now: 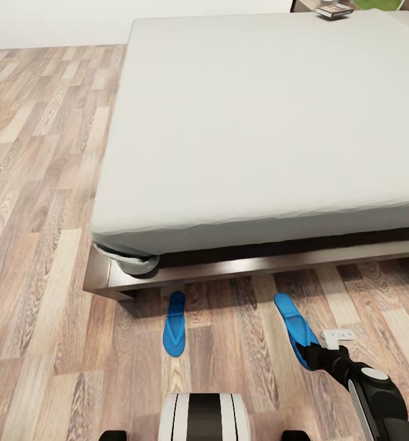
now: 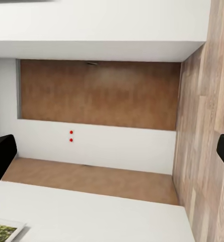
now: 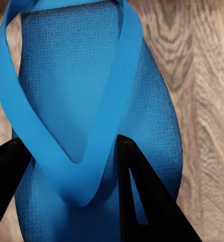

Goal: In the bedroom, move the book from the bed onto either nightstand, and place the two sandals side by side next to the bed.

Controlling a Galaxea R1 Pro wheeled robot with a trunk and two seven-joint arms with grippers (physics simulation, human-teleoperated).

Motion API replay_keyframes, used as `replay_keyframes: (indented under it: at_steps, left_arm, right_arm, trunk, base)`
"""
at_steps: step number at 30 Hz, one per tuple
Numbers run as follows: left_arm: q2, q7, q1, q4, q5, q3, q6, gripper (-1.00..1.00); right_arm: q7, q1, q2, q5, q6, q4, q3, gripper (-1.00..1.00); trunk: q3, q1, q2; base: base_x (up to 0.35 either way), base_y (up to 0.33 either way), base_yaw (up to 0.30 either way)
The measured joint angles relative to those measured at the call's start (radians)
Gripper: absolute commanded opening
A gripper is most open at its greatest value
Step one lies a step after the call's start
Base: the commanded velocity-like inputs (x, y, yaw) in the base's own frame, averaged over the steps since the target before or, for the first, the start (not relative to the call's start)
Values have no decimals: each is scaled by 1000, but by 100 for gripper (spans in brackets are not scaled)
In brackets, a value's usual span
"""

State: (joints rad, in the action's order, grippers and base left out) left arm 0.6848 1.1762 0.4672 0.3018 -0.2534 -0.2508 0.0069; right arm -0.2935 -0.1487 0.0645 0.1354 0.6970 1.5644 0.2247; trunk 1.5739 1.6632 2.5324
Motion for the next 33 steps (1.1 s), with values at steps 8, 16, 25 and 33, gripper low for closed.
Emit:
replay_keyframes:
  at_steps: [8, 16, 25, 33]
  left_arm:
    - [0, 0, -1, -1, 0, 0, 0, 100]
    - [0, -2, 0, -1, 1, 0, 0, 100]
    - [0, -6, 0, -36, 1, 0, 0, 100]
    - [0, -9, -1, -48, 0, 0, 0, 100]
  right_arm:
    - [0, -1, 0, 1, 0, 0, 1, -100]
    - [13, -2, 0, 1, 0, 0, 1, -100]
    - [35, -6, -20, 0, 0, -2, 0, -100]
    - [41, -34, -39, 0, -2, -41, 0, -100]
  trunk:
    - [0, 0, 0]
    - [0, 0, 0]
    - [0, 0, 0]
    - [0, 0, 0]
  base:
    - [0, 225, 0]
    - [2, 284, 0]
    - [68, 233, 0]
    - [61, 111, 0]
